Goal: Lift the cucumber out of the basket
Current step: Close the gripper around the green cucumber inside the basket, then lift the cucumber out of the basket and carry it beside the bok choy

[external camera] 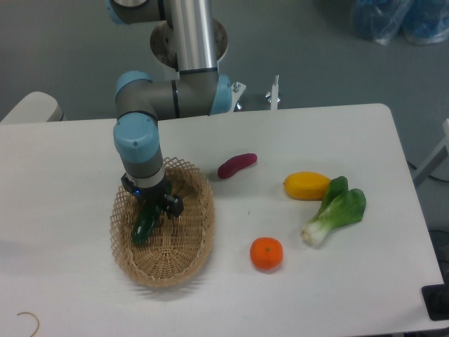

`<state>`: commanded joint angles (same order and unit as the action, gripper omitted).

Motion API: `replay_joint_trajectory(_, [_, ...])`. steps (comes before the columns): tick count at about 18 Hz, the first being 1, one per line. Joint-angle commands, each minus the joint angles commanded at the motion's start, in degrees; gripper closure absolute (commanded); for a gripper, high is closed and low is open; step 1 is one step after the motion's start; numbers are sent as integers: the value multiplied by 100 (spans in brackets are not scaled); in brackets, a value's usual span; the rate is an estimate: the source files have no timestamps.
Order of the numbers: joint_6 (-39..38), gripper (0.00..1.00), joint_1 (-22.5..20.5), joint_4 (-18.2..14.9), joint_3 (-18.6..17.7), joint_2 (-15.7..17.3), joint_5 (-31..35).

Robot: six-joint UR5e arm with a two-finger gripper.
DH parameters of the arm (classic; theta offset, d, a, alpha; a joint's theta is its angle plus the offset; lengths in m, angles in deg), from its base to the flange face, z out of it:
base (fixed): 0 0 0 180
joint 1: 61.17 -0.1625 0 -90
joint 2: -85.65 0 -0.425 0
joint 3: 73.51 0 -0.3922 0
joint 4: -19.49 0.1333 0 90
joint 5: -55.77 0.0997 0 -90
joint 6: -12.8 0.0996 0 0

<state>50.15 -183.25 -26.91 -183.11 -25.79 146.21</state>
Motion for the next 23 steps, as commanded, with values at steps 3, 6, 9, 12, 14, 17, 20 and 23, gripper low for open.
replay_joint_trajectory(3, [44,76,0,-9,9,26,62])
replay_joint_trajectory(6, [70,78,-9,-9,96,18,62])
replay_joint_trajectory(9, [88,78,-26,-79,228,44,62])
replay_joint_trajectory(12, [158,78,-44,-114,395,219,193])
replay_joint_trajectory(14, [481,78,-105,-289,675,368,570])
replay_joint_trajectory(17, [940,78,-525,-649,1211,483,651])
replay_joint_trajectory(20, [1430,78,-1114,-826,1651,457,642])
replay_joint_trajectory(23, [2334,78,-1940,-835,1854,396,599])
